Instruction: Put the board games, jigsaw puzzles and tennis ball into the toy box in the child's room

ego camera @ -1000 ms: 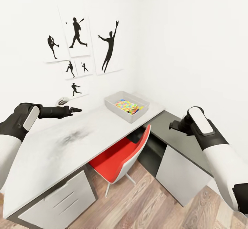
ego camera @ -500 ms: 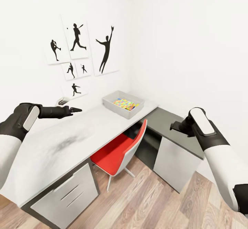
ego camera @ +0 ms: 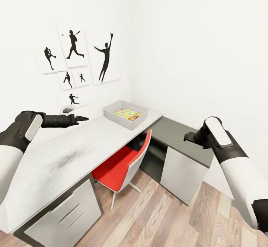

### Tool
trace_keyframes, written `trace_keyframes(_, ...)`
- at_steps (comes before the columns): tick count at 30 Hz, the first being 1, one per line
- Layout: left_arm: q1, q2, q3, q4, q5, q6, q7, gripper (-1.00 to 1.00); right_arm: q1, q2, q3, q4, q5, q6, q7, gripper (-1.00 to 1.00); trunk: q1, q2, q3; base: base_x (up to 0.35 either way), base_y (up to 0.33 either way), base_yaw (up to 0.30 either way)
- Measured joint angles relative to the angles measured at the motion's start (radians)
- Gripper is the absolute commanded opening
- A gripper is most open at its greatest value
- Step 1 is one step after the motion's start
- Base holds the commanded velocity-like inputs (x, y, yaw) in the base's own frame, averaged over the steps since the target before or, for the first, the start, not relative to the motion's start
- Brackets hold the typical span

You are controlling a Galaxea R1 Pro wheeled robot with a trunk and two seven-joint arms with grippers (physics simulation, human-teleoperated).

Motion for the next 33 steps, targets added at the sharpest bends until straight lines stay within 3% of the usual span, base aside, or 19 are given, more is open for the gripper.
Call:
trace_keyframes(17, 0.000, 0.000, 0.001, 0.000, 0.001, 0.001, -0.002, 1.00, 0.002, -0.005, -0.007, 0.021, 0.002, -0.001, 0.001, 1.00, 0.000, 0.000, 0.026, 0.014, 0.091, -0.153)
trace_keyframes(24, 0.000, 0.000, 0.000, 0.000, 0.002, 0.001, -0.002, 1.00, 0.002, -0.025, -0.008, 0.067, 0.000, 0.000, 0.003, 1.00, 0.000, 0.000, 0.036, 0.001, 0.129, -0.159)
trace_keyframes(33, 0.000, 0.000, 0.001, 0.000, 0.003, 0.001, -0.001, 1.00, 0.012, -0.031, -0.010, 0.184, -0.003, -0.001, 0.004, 1.00, 0.000, 0.000, 0.037, 0.000, 0.012, -0.263)
